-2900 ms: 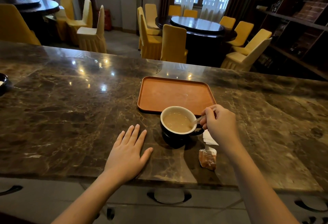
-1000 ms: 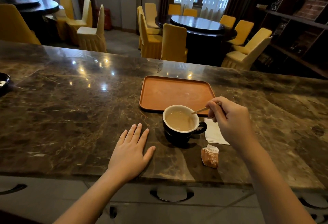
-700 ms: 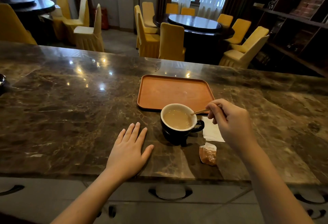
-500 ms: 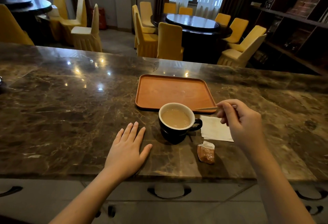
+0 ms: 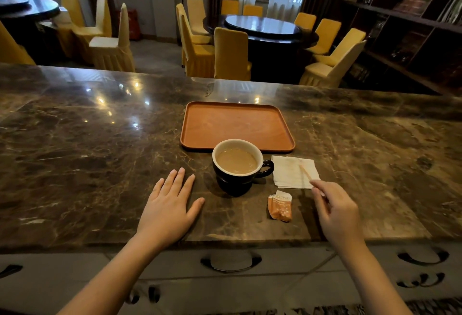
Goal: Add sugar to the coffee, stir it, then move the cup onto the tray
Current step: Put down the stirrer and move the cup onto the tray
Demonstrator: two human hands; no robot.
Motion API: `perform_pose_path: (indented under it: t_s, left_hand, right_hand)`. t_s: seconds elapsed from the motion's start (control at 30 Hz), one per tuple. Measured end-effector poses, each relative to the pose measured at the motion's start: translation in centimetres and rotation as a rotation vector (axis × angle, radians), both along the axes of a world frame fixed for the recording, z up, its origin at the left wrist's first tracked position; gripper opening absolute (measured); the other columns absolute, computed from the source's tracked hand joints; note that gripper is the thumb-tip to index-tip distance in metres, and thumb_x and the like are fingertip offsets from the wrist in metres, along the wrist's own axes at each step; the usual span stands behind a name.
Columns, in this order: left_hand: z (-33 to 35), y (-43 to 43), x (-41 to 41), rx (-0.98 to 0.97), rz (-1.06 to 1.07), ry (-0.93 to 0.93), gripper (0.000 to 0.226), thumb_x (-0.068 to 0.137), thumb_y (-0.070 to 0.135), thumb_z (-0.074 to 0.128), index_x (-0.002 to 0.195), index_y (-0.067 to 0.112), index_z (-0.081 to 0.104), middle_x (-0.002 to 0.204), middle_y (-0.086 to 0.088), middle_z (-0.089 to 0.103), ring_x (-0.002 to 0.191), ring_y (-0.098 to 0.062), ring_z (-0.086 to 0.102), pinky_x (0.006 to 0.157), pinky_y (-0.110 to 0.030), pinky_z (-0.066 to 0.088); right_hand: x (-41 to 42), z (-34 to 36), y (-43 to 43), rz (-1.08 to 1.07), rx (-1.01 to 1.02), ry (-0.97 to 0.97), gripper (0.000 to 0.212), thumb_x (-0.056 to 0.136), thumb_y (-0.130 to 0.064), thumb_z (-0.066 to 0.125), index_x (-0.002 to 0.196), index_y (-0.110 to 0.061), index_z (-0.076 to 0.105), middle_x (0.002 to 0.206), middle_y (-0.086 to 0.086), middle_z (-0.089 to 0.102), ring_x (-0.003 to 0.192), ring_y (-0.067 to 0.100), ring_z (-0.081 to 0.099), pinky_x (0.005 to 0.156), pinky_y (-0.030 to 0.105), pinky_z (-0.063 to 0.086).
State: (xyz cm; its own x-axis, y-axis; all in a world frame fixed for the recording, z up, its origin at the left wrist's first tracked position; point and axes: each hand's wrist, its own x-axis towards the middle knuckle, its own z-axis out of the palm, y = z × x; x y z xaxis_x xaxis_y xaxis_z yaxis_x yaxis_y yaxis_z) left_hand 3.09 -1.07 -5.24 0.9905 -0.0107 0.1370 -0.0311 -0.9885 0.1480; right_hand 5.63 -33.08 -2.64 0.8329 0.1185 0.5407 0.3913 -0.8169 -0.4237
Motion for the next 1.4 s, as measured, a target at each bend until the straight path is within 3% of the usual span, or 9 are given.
perform_pose_path:
  t_s: [0.17,0.3,0.57,0.8,0.93,1.07,1.2,1.4]
  left_hand:
    - [0.0,0.1,0.0,-0.007,-0.008,0.006,0.078,0.073,0.067,-0.005,0.139,0.026,0.003,0.147,0.002,-0.004,0.129,-0.008,-0.013,0.106,-0.031,-0.008]
    - [0.0,0.1,0.1,-0.002,-0.010,0.007,0.079,0.073,0.068,-0.005,0.139,0.025,0.002,0.147,0.002,-0.005,0.128,-0.008,-0.013,0.106,-0.032,-0.007]
    - [0.0,0.1,0.1,-0.003,-0.018,0.010,0.076,0.076,0.067,-0.002,0.139,0.026,0.002,0.146,0.001,-0.006,0.128,-0.007,-0.013,0.106,-0.032,-0.007]
    - [0.2,0.0,0.0,-0.009,-0.008,0.027,0.066,0.084,0.061,0.011,0.139,0.026,0.000,0.149,0.000,-0.005,0.127,-0.006,-0.015,0.105,-0.031,-0.008]
    - [0.2,0.0,0.0,-0.001,-0.016,0.018,0.077,0.074,0.068,-0.006,0.138,0.026,0.000,0.143,0.003,-0.011,0.127,-0.007,-0.015,0.105,-0.031,-0.008]
    - [0.4,-0.1,-0.2,-0.004,-0.009,0.019,0.091,0.061,0.071,-0.024,0.137,0.027,-0.004,0.141,0.004,-0.013,0.128,-0.008,-0.016,0.105,-0.031,-0.009]
    - [0.5,-0.1,-0.1,-0.023,-0.011,0.030,0.090,0.059,0.073,-0.024,0.135,0.028,-0.006,0.141,0.004,-0.014,0.127,-0.008,-0.017,0.105,-0.031,-0.010]
    - [0.5,-0.2,-0.1,-0.008,-0.001,0.032,0.097,0.056,0.072,-0.028,0.138,0.027,-0.004,0.141,0.004,-0.014,0.126,-0.007,-0.018,0.104,-0.030,-0.011]
  right_hand:
    - [-0.8,-1.4,-0.4,-0.010,-0.007,0.068,0.031,0.083,-0.007,0.062,0.114,-0.007,0.062,0.108,0.011,0.064,0.103,0.014,0.052,0.088,0.029,0.042]
    - [-1.2,-2.0,-0.9,-0.015,-0.083,0.120,0.037,0.081,-0.008,0.066,0.117,-0.010,0.060,0.108,0.008,0.064,0.101,0.022,0.054,0.088,0.042,0.048]
    - [-1.1,-2.3,-1.2,-0.044,-0.100,0.163,0.036,0.081,-0.014,0.066,0.116,-0.012,0.061,0.106,0.007,0.060,0.100,0.023,0.049,0.085,0.045,0.046]
    - [-0.9,-1.6,-1.0,-0.040,-0.065,0.205,0.032,0.085,-0.019,0.062,0.116,-0.015,0.062,0.111,0.005,0.057,0.104,0.019,0.045,0.090,0.044,0.044]
    - [0.2,0.3,0.2,-0.006,0.004,0.168,0.033,0.088,-0.022,0.056,0.120,-0.014,0.059,0.116,0.005,0.056,0.106,0.013,0.041,0.092,0.037,0.042]
    - [2.4,2.7,2.8,0.074,-0.011,0.203,0.042,0.090,-0.032,0.050,0.131,-0.022,0.047,0.125,0.000,0.049,0.115,0.011,0.036,0.093,0.024,0.029]
    - [4.9,4.0,5.5,0.189,-0.148,0.382,0.048,0.092,-0.038,0.045,0.138,-0.028,0.036,0.129,0.002,0.047,0.120,0.018,0.036,0.100,0.032,0.033]
    - [7.2,5.2,6.7,0.329,-0.214,0.496,0.034,0.092,-0.026,0.049,0.126,-0.023,0.053,0.117,0.003,0.059,0.103,0.016,0.051,0.086,0.025,0.039]
